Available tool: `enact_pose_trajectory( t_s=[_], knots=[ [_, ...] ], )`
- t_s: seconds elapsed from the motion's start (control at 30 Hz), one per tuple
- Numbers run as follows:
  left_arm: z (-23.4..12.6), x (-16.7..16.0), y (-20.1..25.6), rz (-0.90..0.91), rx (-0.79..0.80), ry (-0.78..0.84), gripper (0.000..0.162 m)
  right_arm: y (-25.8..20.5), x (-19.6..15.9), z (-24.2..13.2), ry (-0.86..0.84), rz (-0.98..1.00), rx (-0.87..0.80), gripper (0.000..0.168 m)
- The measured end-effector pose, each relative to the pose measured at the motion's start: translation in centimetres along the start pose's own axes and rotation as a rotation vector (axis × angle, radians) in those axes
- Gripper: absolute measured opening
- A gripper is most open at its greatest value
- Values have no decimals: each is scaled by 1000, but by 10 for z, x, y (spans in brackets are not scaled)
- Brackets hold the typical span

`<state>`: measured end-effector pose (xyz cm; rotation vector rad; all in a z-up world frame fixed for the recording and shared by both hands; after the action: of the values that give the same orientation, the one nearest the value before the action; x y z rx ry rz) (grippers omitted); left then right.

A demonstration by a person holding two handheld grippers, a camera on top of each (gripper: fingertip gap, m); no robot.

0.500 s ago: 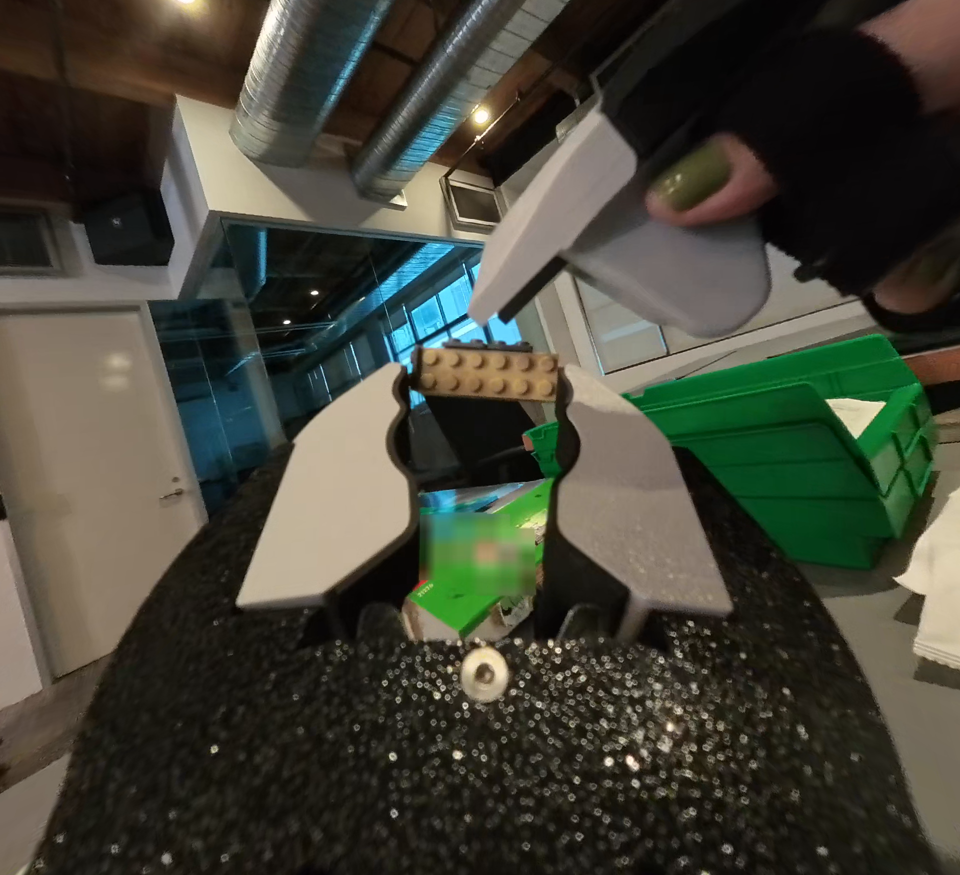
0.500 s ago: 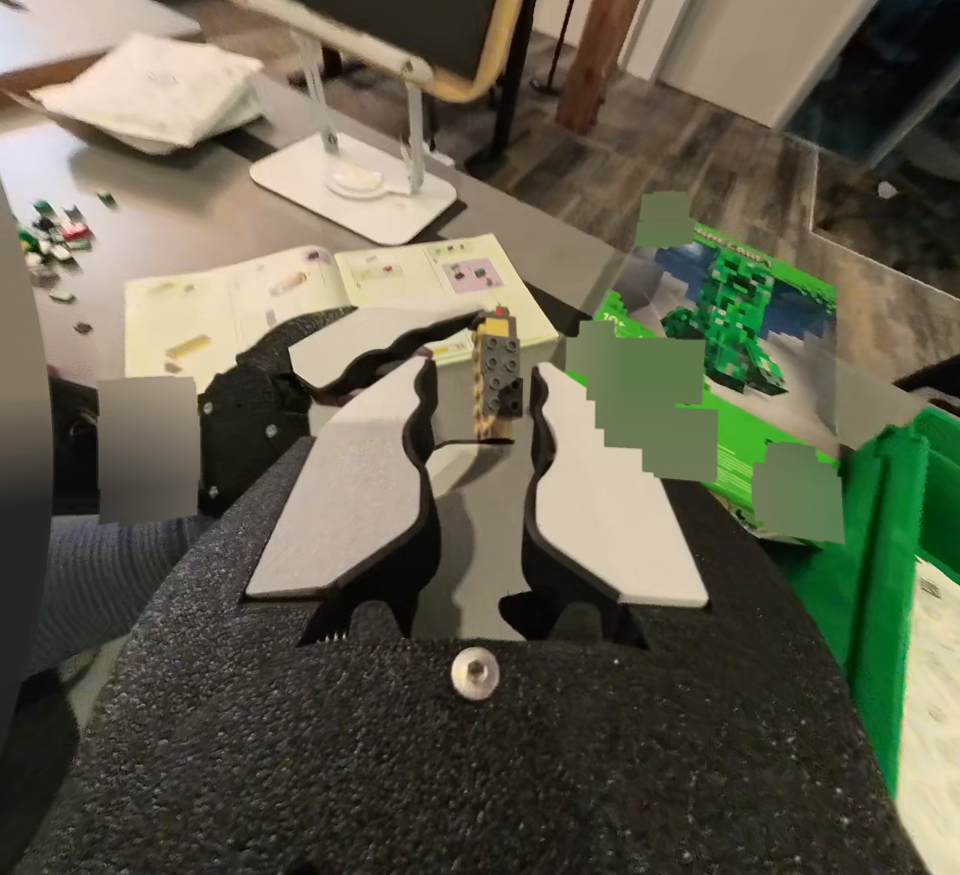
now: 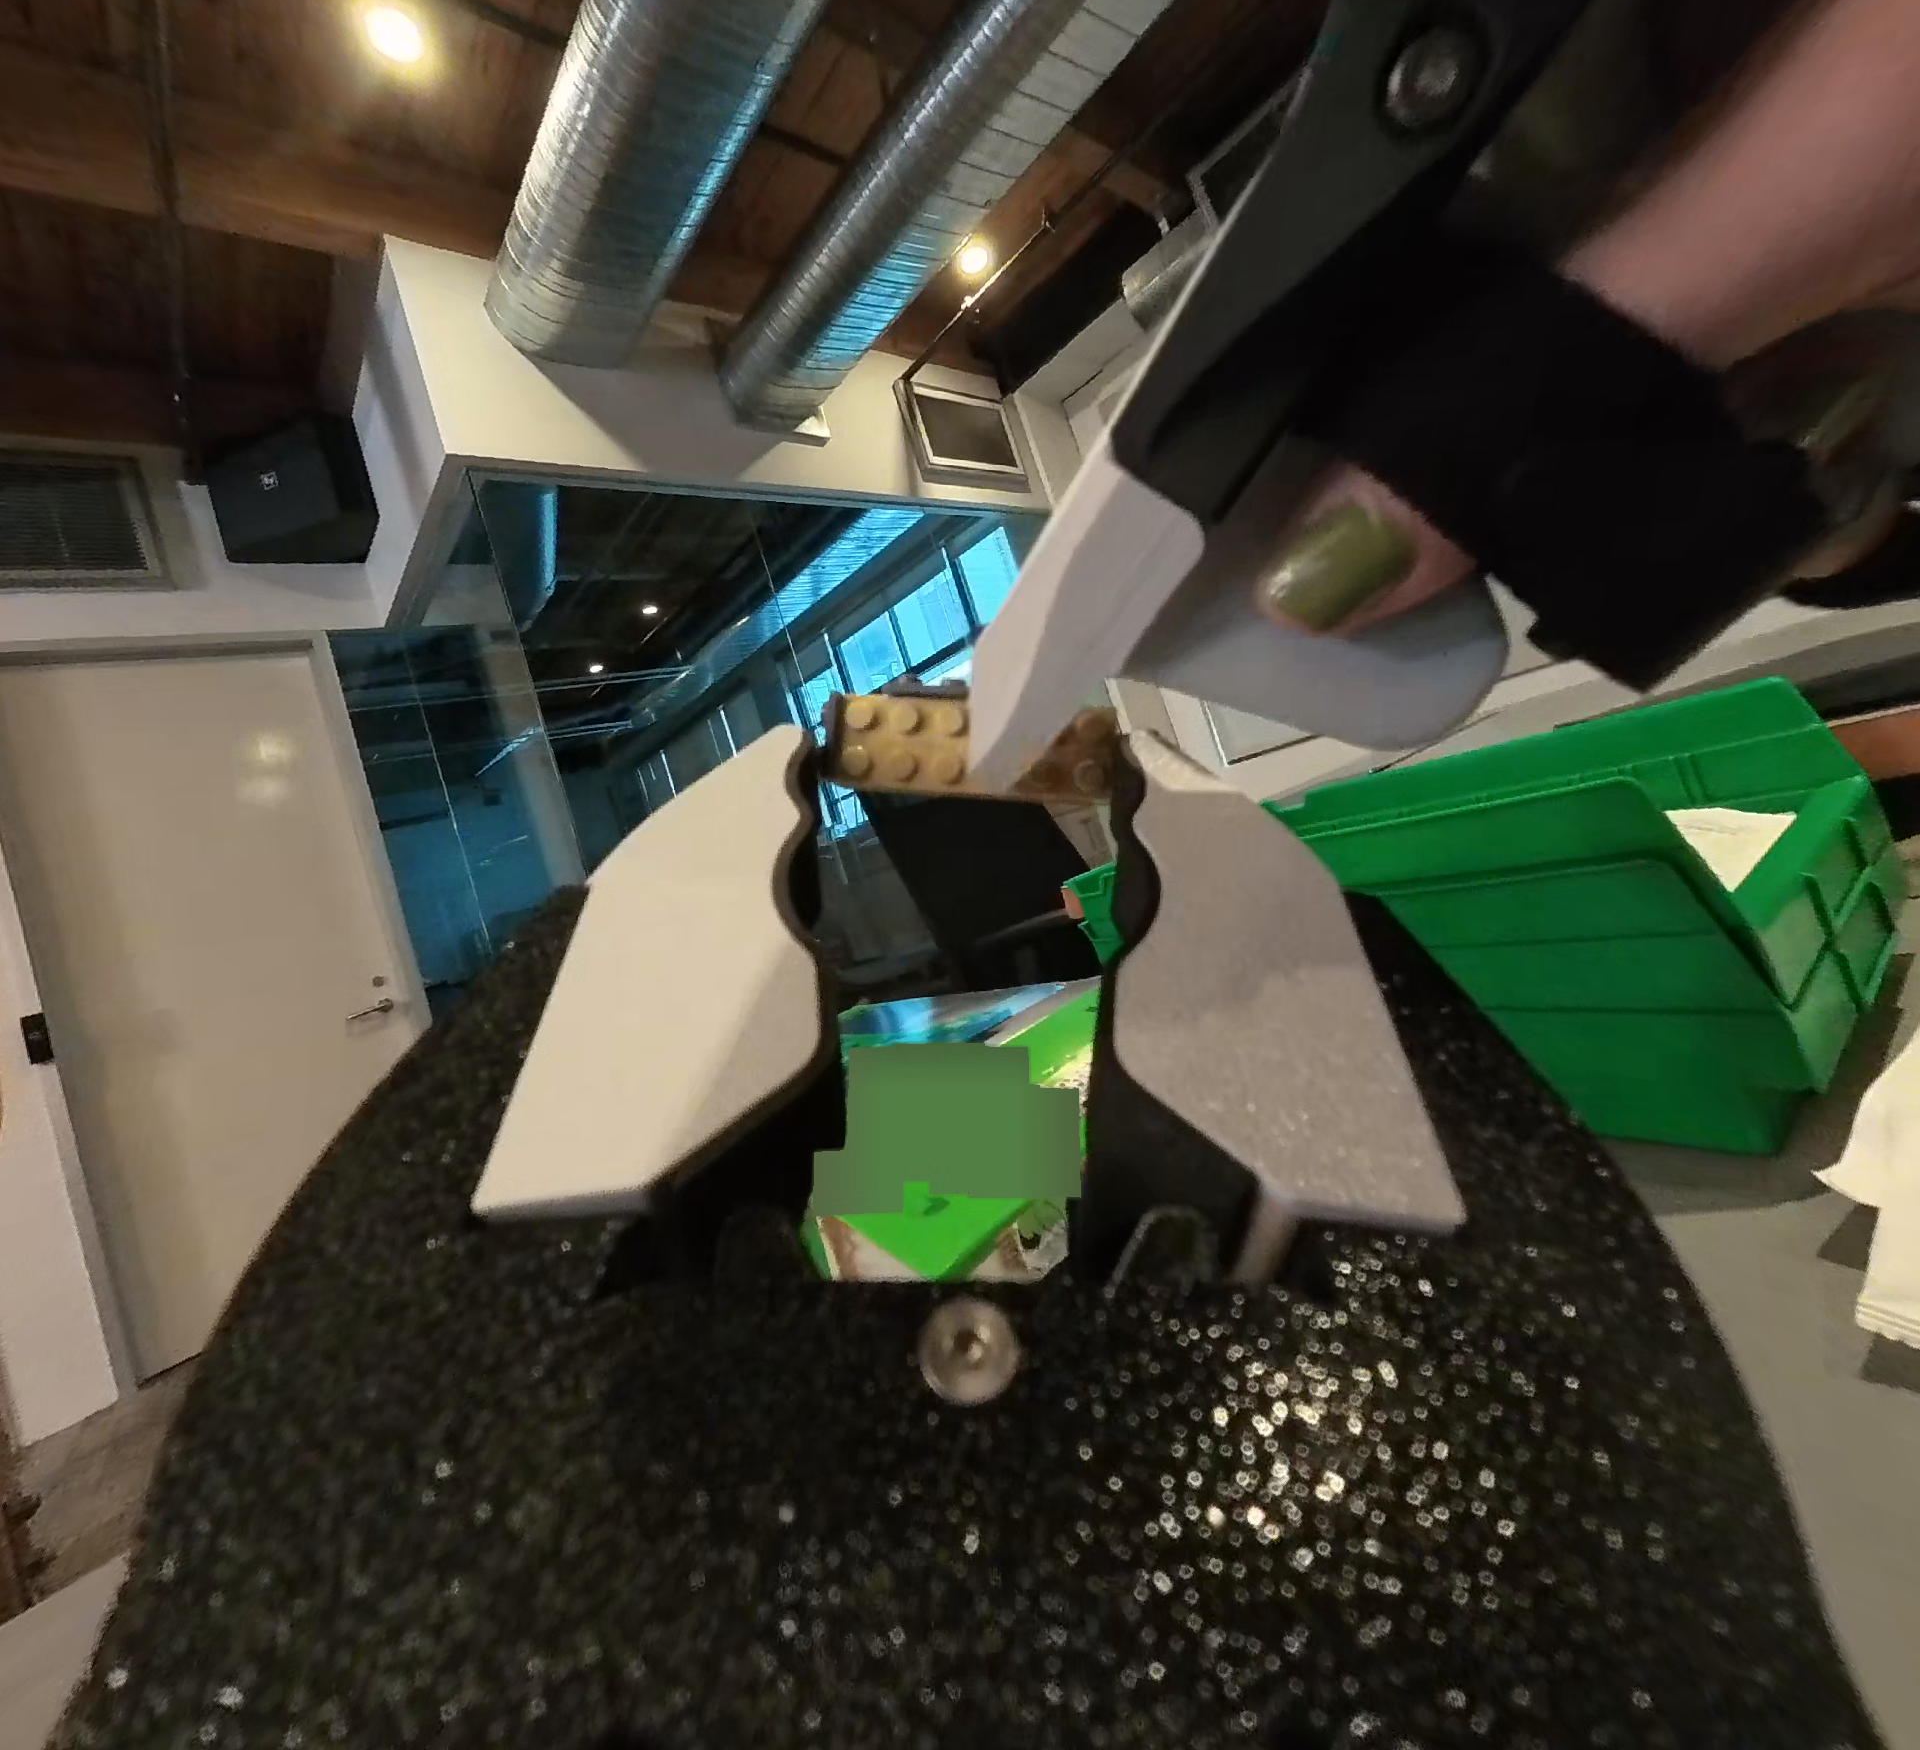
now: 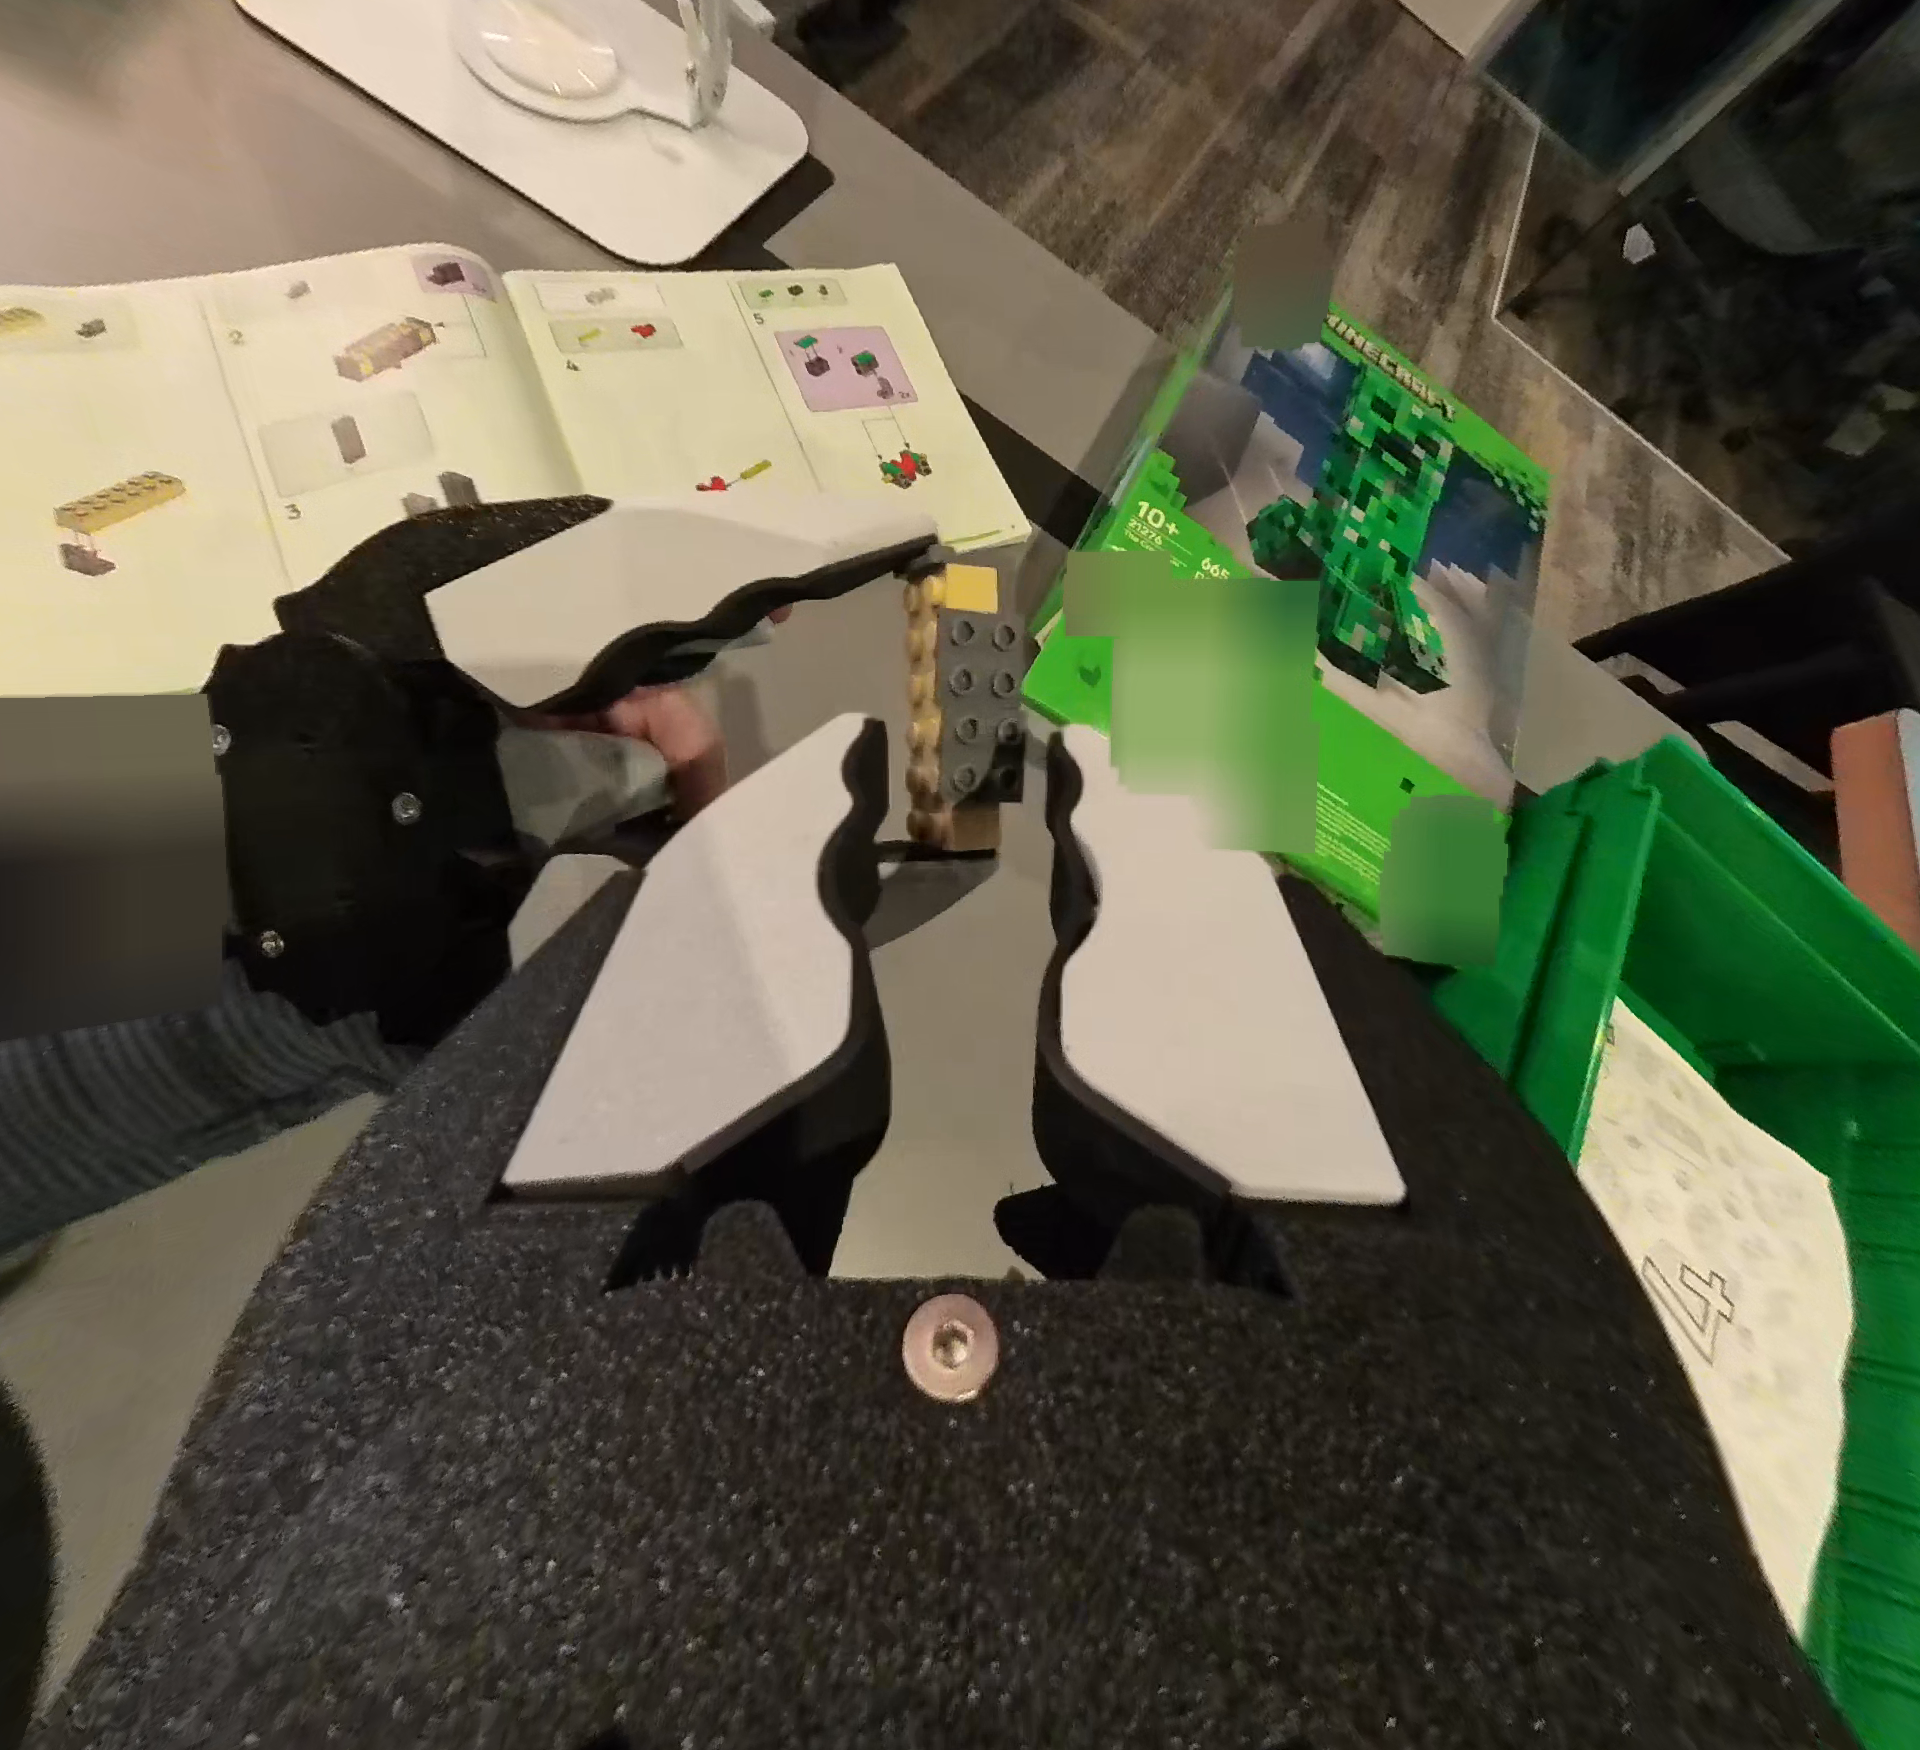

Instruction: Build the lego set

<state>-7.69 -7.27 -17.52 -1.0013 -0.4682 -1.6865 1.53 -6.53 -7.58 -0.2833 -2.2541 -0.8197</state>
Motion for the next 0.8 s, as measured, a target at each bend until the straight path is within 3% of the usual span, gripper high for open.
enact_pose_trajectory(
  t_s=[0.13,0.8],
  knots=[
    [0,0,1,-7,-2,-1,53,0,-1,0,-7,-3,-4,21],
    [1,-2,1,8,11,-49,53,-3,-3,4,-12,-74,-41,16]
  ],
)
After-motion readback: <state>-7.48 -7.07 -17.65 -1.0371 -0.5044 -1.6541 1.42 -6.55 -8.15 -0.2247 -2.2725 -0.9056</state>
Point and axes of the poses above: each gripper's, where its closed fingertips meet, z out along the fingers, x out of its top, y = z × x across the jaws, the point moved 10 cm from there along -z, back along the fingers, and after that the axes turned 10 degrees about -z, right-handed, at the moved point
